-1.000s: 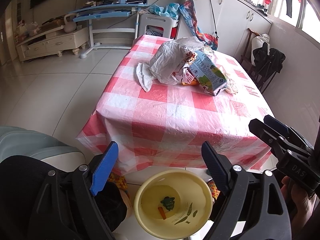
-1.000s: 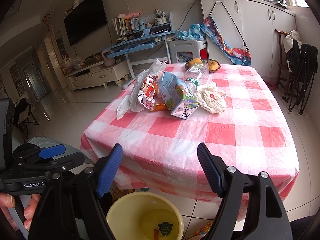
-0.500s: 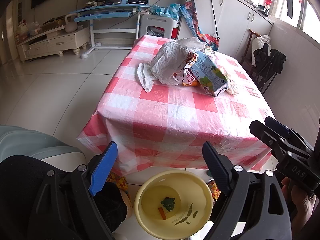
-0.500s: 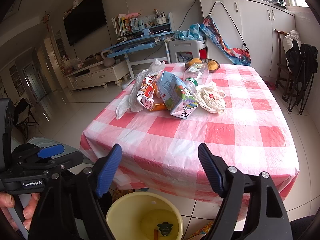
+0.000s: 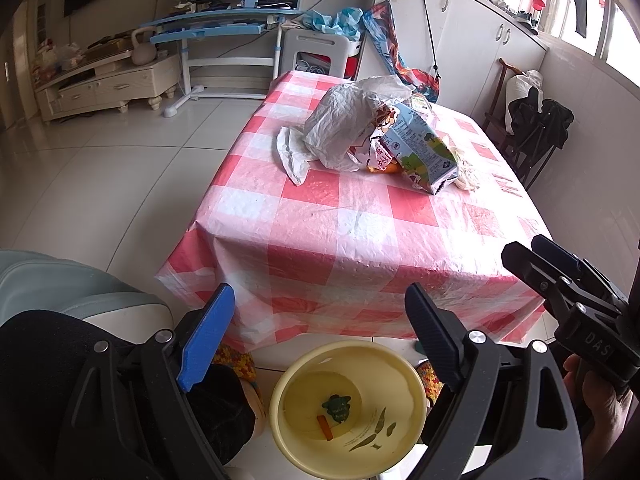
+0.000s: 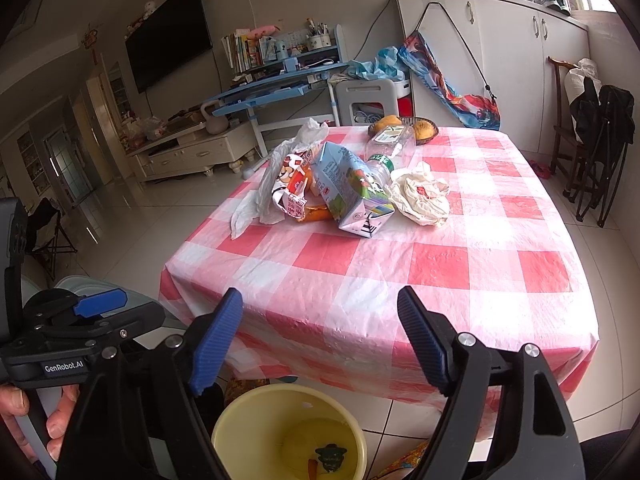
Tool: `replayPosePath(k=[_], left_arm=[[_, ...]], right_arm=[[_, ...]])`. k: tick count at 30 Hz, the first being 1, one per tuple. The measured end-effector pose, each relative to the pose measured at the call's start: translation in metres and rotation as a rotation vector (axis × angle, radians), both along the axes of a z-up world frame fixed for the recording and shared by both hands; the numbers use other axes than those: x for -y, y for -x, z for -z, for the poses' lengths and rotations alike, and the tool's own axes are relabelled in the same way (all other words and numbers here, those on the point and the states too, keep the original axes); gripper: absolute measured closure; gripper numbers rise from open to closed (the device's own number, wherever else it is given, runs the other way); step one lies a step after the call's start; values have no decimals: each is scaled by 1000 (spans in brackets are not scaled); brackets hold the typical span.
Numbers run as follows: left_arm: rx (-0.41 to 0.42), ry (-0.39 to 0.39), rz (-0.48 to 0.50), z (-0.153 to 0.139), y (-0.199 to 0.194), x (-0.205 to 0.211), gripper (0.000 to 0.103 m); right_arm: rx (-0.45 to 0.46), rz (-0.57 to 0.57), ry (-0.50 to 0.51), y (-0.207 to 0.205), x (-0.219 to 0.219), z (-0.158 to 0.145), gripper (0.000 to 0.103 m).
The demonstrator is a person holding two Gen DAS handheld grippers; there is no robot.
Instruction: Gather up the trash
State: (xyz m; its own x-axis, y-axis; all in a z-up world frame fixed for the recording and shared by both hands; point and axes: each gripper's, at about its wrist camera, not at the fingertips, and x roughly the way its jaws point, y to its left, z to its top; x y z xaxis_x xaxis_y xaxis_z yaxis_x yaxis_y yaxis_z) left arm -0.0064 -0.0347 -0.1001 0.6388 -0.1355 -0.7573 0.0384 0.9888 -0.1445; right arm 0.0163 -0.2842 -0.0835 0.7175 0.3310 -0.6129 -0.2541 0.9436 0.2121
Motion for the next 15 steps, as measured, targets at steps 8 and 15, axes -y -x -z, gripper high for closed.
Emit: replayPosePath(k=[8,15], left_arm=[[-3,-1,-11,1,-2,-3,20],[-3,-3,-12,1,-2,-4,20]], right_arm=[[0,0,-1,0,0,1,26],[0,1,-2,0,0,1,26]])
